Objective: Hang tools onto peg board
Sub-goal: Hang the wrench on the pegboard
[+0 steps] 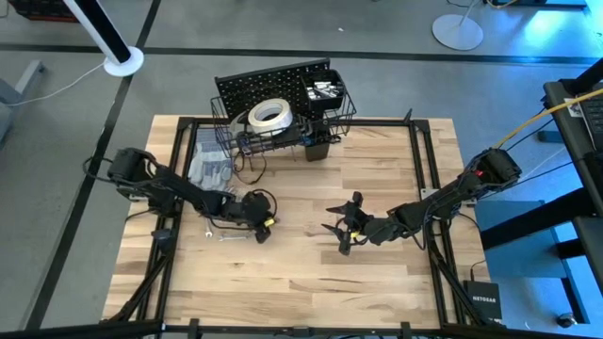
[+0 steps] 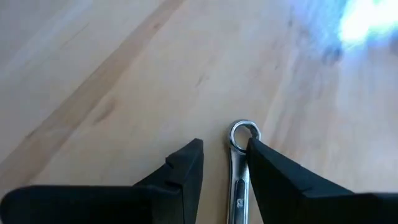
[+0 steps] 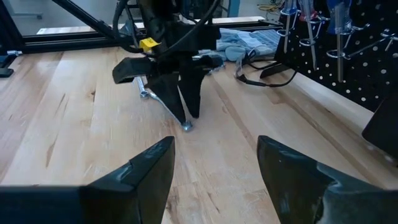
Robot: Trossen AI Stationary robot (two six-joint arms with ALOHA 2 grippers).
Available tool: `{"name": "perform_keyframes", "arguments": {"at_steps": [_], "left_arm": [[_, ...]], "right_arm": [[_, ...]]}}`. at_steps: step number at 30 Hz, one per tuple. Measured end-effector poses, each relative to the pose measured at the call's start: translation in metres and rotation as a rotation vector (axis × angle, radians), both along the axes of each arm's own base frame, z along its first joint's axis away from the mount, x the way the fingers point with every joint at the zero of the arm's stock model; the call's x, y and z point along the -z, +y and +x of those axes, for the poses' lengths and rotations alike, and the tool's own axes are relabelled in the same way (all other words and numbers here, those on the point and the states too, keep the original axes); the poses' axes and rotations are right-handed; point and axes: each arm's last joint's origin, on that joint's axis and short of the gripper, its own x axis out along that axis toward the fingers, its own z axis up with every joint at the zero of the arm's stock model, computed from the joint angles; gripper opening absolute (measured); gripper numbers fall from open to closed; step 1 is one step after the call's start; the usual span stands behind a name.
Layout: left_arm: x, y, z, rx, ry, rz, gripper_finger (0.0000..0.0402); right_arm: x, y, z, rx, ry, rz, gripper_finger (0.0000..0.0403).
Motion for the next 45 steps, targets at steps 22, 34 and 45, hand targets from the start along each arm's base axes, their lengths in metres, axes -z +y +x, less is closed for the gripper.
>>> {"name": "perform_keyframes", "arguments": {"at_steps": [22,34,45], "left_arm": [[-0.054,-0.045,-0.035,0.152,0.009,0.074,0.0119],[-0.054,-0.045,-0.035,0.158,0.013,0.081,0.0166],[-0.054,-0.042,-0.034,0.149,0.010,0.096,0.0166]], "right_arm": [[0.051,-0.043,0.131,-0.191,0.133,-0.002,0.0170],[0.078,-0.053,0.159,-0.280,0.222,0.061,0.0021],[0.097,-0.054,0.159,-0.279,0.283,0.034,0.0010]]}}
